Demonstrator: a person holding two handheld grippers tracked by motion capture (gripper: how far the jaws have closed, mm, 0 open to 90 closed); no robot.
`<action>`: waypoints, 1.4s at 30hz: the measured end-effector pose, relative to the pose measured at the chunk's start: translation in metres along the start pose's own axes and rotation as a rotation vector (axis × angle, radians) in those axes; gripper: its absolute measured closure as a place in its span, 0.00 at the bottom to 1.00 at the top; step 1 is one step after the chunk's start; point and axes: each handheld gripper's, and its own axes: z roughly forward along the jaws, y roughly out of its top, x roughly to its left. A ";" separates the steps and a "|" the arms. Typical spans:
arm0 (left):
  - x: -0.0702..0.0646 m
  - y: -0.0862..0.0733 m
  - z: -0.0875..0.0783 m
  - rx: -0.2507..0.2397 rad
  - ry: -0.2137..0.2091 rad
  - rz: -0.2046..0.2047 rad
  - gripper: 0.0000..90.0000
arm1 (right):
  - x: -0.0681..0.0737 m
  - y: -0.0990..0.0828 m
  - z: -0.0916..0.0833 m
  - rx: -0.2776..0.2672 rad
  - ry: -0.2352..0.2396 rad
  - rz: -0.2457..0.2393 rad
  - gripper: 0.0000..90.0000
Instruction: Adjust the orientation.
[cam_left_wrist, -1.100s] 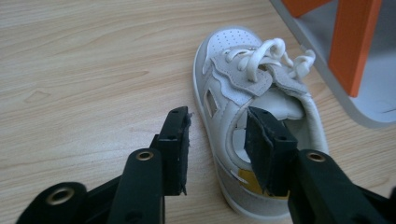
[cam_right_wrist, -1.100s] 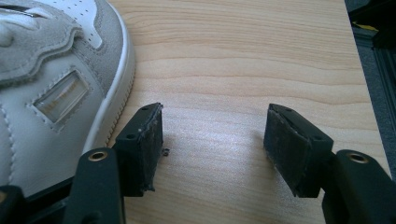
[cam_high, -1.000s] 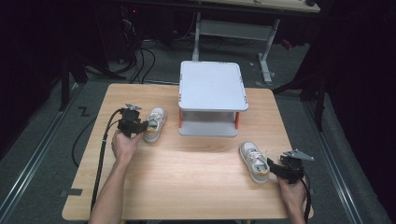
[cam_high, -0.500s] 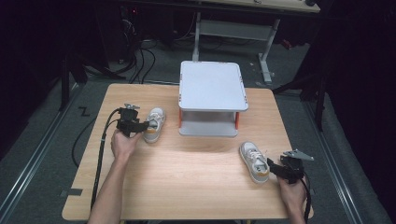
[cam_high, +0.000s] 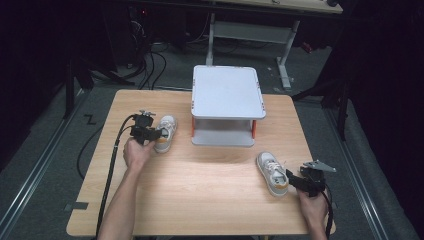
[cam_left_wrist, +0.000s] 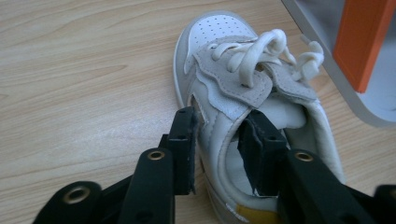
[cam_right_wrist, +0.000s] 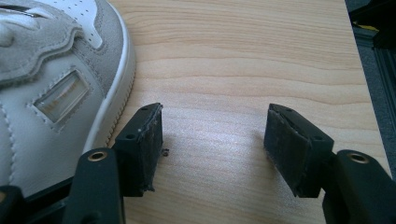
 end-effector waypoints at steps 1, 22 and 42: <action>0.000 0.000 0.000 -0.001 0.002 0.004 0.76 | 0.000 0.000 0.000 0.000 0.000 0.000 0.41; -0.012 0.002 -0.030 -0.042 0.001 0.067 0.95 | 0.000 0.000 0.000 0.000 0.002 -0.001 0.41; -0.051 -0.016 -0.075 -0.078 -0.088 0.173 0.94 | 0.000 0.000 0.000 0.001 0.003 0.000 0.40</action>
